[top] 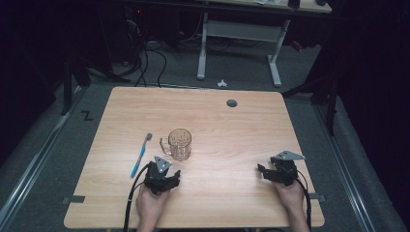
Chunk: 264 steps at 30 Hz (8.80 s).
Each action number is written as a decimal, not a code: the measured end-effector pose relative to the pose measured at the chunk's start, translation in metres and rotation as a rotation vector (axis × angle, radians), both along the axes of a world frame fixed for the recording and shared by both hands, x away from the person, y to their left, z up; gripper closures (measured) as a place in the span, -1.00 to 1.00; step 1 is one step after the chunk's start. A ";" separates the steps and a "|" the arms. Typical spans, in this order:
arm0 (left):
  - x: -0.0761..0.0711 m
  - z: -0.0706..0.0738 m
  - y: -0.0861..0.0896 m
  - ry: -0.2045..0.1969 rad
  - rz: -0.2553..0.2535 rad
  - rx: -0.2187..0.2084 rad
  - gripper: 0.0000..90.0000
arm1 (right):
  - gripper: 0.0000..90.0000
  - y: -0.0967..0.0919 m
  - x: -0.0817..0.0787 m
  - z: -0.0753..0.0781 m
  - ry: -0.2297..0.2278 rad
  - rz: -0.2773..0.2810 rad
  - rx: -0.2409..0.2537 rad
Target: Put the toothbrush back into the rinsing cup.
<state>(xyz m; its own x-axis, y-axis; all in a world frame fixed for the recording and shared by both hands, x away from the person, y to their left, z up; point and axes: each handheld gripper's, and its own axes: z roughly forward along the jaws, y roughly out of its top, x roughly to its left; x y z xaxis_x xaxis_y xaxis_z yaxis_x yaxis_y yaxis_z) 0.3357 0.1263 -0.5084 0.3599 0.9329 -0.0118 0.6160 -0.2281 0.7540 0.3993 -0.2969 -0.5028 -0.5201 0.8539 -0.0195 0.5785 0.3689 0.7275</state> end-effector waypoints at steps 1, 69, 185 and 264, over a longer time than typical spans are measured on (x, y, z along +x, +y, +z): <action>0.000 0.000 0.000 0.000 0.000 0.000 -0.23 | -0.25 0.000 0.000 0.000 0.000 0.000 0.000; -0.002 0.007 0.012 0.031 0.004 0.000 -0.57 | -0.25 0.000 0.000 0.000 0.001 0.002 0.000; 0.026 0.063 0.089 0.120 0.082 0.119 -0.24 | -0.25 0.000 0.000 0.000 0.000 0.002 0.000; 0.125 0.039 0.084 0.472 0.092 0.158 0.50 | -0.25 0.000 0.000 0.000 0.002 0.001 0.001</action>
<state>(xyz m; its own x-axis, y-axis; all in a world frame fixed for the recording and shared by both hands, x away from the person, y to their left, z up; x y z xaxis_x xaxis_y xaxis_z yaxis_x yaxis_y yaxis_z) 0.4602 0.2099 -0.4699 0.2651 0.9642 -0.0097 0.9044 -0.2452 0.3493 0.3992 -0.2968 -0.5027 -0.5210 0.8534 -0.0174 0.5793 0.3685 0.7271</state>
